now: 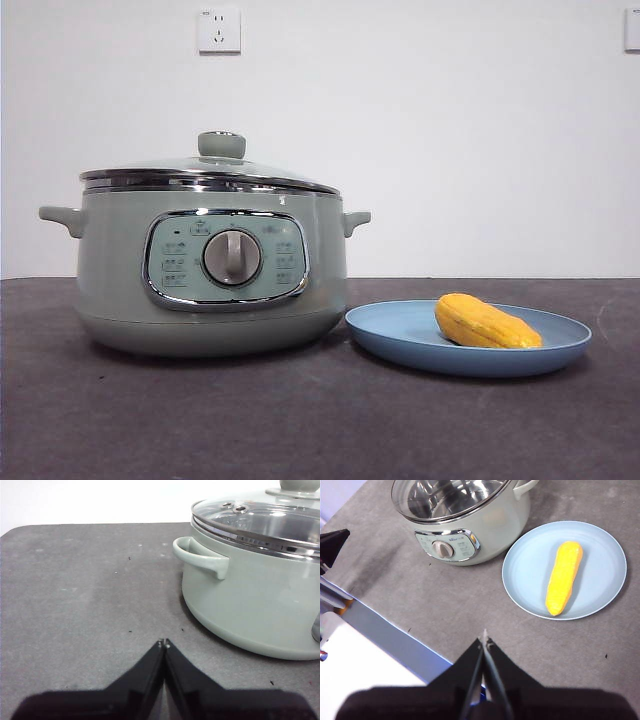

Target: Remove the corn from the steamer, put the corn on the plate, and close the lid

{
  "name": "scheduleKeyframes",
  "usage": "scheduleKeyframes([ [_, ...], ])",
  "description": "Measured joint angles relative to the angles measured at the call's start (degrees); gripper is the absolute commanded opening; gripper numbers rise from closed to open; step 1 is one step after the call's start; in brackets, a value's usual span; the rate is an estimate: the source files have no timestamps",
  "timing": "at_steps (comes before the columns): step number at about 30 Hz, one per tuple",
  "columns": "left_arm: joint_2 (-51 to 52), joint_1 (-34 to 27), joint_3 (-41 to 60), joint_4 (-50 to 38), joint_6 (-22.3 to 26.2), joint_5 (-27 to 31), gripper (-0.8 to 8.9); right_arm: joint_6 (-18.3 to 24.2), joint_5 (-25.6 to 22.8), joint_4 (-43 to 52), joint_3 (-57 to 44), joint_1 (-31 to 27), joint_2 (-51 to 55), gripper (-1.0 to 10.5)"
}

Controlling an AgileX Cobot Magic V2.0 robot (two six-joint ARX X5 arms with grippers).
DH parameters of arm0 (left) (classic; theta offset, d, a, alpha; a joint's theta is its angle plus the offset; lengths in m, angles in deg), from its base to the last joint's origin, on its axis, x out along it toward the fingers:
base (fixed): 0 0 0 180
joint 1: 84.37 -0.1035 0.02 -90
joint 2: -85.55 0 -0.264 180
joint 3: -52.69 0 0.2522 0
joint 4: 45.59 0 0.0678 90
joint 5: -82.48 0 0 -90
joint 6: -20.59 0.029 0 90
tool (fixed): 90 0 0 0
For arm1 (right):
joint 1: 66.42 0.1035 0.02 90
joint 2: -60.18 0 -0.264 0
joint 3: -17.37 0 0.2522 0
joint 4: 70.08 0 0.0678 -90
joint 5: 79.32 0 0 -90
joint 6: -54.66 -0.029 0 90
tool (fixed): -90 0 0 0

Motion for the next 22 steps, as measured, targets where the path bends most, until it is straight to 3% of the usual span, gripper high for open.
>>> scheduleKeyframes([
  [6, 0.0, 0.0, 0.0, 0.0, 0.0, 0.0, -0.04, 0.4, -0.3, 0.0, 0.0, 0.0, 0.0, 0.0],
  [11, 0.0, 0.0, 0.0, 0.0, 0.0, 0.0, -0.04, 4.7, -1.5, 2.0, -0.1, -4.4, 3.0, 0.0],
  [16, 0.0, 0.0, 0.0, 0.0, 0.0, 0.0, -0.04, 6.9, -1.4, 14.9, -4.4, -11.8, 10.3, 0.0],
  [22, 0.0, 0.0, 0.0, 0.0, 0.0, 0.0, -0.04, 7.2, -1.4, 30.9, -20.9, -17.7, 19.9, 0.0],
])
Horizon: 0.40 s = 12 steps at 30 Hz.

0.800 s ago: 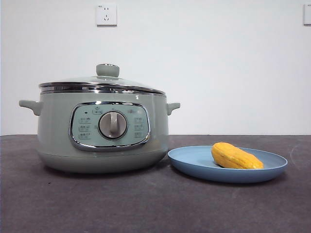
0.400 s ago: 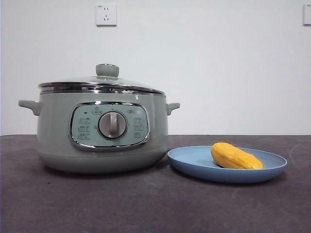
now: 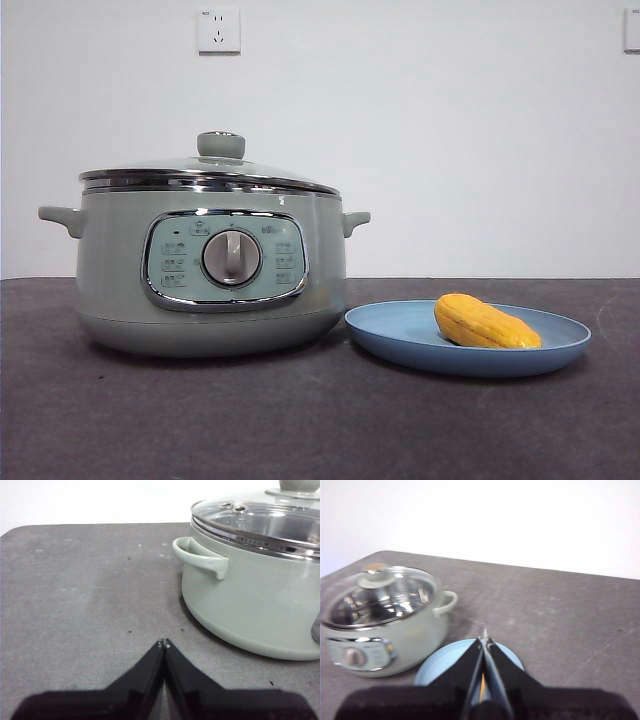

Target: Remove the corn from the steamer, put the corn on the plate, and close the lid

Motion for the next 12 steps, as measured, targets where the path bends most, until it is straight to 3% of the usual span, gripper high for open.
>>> scheduleKeyframes([
  [5, 0.0, 0.0, 0.0, 0.0, 0.0, 0.0, -0.04, -1.7, -4.5, 11.7, -15.5, -0.8, 6.9, 0.0],
  [12, 0.0, 0.0, 0.0, 0.0, 0.0, 0.0, -0.04, -7.3, -12.1, 14.6, -28.5, -0.8, 13.0, 0.0],
])
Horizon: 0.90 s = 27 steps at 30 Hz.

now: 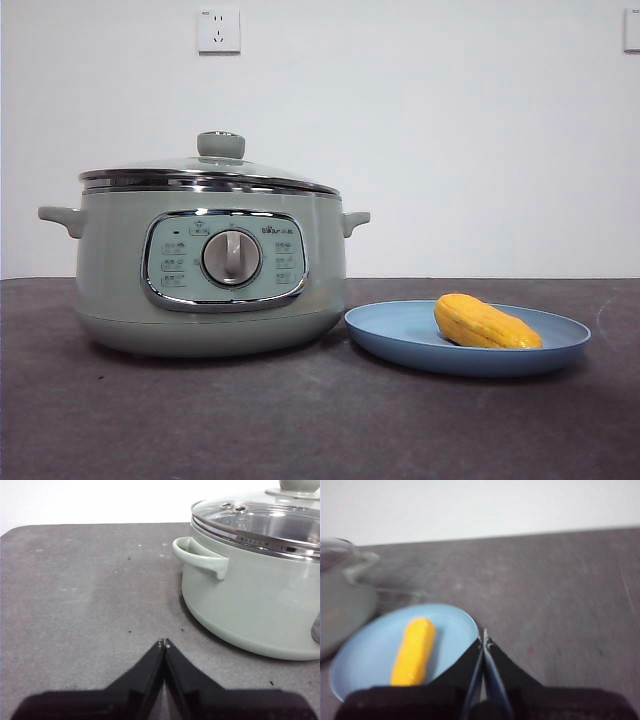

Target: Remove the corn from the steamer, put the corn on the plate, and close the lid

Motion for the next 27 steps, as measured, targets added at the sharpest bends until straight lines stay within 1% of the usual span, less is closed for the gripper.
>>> scheduleKeyframes([
  [6, 0.0, 0.0, 0.0, 0.0, 0.0, 0.0, -0.04, -1.9, 0.0, 0.4, -3.9, -0.1, 1.5, 0.0],
  [27, 0.0, 0.0, 0.0, 0.0, 0.0, 0.0, -0.04, -2.4, 0.0, 0.8, -4.1, -0.1, 1.6, 0.0],
])
